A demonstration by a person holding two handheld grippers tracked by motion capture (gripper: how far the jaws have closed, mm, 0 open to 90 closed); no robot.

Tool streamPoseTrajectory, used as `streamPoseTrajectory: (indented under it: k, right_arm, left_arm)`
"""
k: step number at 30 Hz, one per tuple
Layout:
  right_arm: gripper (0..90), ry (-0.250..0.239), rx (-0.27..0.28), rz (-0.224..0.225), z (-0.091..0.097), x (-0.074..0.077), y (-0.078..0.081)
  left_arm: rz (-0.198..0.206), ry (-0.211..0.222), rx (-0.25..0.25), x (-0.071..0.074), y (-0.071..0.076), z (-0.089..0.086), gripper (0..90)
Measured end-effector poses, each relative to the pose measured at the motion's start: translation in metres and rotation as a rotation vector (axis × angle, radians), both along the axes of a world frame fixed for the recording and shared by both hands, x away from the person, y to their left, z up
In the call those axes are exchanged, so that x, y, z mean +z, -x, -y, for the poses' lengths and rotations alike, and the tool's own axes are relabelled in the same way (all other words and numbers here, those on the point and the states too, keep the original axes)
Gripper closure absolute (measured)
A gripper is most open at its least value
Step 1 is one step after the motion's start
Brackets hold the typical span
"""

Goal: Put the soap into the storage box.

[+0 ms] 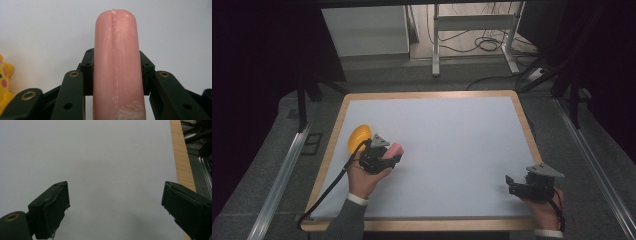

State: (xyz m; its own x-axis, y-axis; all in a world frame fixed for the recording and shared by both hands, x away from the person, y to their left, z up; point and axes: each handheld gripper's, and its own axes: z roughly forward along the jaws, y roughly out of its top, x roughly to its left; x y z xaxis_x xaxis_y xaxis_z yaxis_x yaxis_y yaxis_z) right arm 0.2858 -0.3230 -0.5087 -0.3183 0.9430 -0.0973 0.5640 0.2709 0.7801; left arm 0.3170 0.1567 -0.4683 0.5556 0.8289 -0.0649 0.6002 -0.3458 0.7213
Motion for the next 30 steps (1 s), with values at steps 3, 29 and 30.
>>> streamPoseTrajectory:
  k: [3,29,30]
  right_arm:
    - [7.3,-0.002,0.0,0.0,0.0,0.0,0.0]
    - [7.3,0.002,-0.006,-0.006,0.0,-0.001,0.0]
    - [7.3,0.0,-0.006,-0.005,0.0,-0.001,0.0]
  left_arm:
    - [0.008,-0.006,0.008,0.002,-0.001,-0.003,59.8]
    - [0.007,0.006,0.083,0.002,-0.004,-0.035,59.8]
    - [0.007,0.007,0.081,0.002,-0.004,-0.036,59.9]
